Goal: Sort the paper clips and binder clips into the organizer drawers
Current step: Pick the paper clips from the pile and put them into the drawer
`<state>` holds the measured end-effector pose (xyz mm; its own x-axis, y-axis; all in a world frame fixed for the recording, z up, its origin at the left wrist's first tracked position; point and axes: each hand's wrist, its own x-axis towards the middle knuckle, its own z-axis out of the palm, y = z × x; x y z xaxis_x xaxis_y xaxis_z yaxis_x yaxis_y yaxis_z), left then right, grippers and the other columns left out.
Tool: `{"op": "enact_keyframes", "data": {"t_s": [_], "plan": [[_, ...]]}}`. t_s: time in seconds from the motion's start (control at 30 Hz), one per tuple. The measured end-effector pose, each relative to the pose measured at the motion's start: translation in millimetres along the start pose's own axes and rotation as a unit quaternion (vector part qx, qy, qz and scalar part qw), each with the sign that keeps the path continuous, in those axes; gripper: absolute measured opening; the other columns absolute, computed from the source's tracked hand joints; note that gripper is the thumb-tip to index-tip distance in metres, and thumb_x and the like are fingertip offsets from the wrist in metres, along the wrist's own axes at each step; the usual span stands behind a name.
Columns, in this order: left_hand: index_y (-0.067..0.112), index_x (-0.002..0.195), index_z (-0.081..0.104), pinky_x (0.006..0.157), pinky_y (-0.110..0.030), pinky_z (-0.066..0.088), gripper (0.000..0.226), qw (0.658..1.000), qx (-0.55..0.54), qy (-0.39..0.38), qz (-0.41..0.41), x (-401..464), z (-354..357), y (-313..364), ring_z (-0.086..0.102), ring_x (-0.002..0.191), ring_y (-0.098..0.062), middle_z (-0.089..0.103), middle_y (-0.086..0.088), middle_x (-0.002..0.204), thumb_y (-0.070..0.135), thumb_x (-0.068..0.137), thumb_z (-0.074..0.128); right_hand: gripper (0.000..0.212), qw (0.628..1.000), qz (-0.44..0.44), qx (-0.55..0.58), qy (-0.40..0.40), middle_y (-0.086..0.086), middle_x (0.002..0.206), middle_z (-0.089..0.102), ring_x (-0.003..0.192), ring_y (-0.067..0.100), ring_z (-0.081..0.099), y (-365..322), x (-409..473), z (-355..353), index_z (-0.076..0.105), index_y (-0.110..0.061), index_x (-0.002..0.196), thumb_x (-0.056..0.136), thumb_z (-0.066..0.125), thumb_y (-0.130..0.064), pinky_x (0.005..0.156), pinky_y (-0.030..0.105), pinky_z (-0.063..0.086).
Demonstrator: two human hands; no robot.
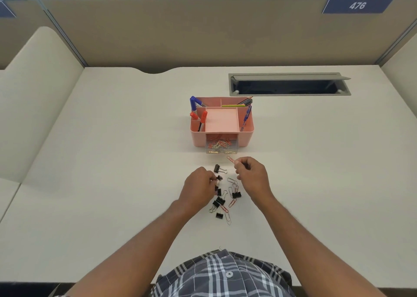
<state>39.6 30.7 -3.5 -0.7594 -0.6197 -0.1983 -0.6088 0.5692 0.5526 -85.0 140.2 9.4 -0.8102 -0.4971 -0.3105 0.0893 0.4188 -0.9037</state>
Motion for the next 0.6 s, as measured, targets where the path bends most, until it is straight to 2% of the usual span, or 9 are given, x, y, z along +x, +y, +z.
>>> {"op": "enact_keyframes", "data": {"t_s": [0.17,0.3,0.5,0.6], "plan": [[0.015,0.091,0.072,0.072,-0.037,0.048,0.018,0.993,0.088,-0.010,0.080,-3,11,-6,0.055,0.086,-0.023,0.057,-0.004,0.089,0.023,0.093,0.056,0.010,0.999,0.008,-0.033,-0.009,-0.006,0.082,0.070,0.076,0.013,0.064,10,0,0,0.070,-0.023,0.086,0.091,0.061,-0.025,0.082,0.040,0.057],[0.014,0.094,0.074,0.073,-0.041,0.047,0.021,0.989,0.100,-0.026,0.103,-4,17,-9,0.053,0.087,-0.025,0.055,-0.005,0.087,0.024,0.094,0.056,0.011,0.998,-0.013,-0.058,-0.012,-0.009,0.076,0.067,0.069,0.008,0.059,7,1,-1,0.070,-0.023,0.084,0.091,0.061,-0.025,0.071,0.028,0.051],[0.014,0.099,0.071,0.075,-0.036,0.047,0.021,0.996,0.028,0.004,0.083,-5,15,-11,0.055,0.088,-0.021,0.059,-0.002,0.090,0.023,0.097,0.052,0.015,0.983,-0.128,-0.132,0.026,-0.012,0.072,0.059,0.067,0.001,0.052,-28,17,-1,0.066,-0.021,0.079,0.092,0.059,-0.020,0.061,0.012,0.037],[0.016,0.100,0.068,0.076,-0.031,0.046,0.019,0.998,0.003,0.038,0.052,-4,12,-14,0.056,0.091,-0.019,0.061,0.000,0.094,0.022,0.097,0.051,0.016,0.965,-0.185,-0.180,0.050,-0.008,0.079,0.061,0.074,0.006,0.055,-44,33,3,0.068,-0.017,0.080,0.091,0.057,-0.016,0.065,0.020,0.043]]}}
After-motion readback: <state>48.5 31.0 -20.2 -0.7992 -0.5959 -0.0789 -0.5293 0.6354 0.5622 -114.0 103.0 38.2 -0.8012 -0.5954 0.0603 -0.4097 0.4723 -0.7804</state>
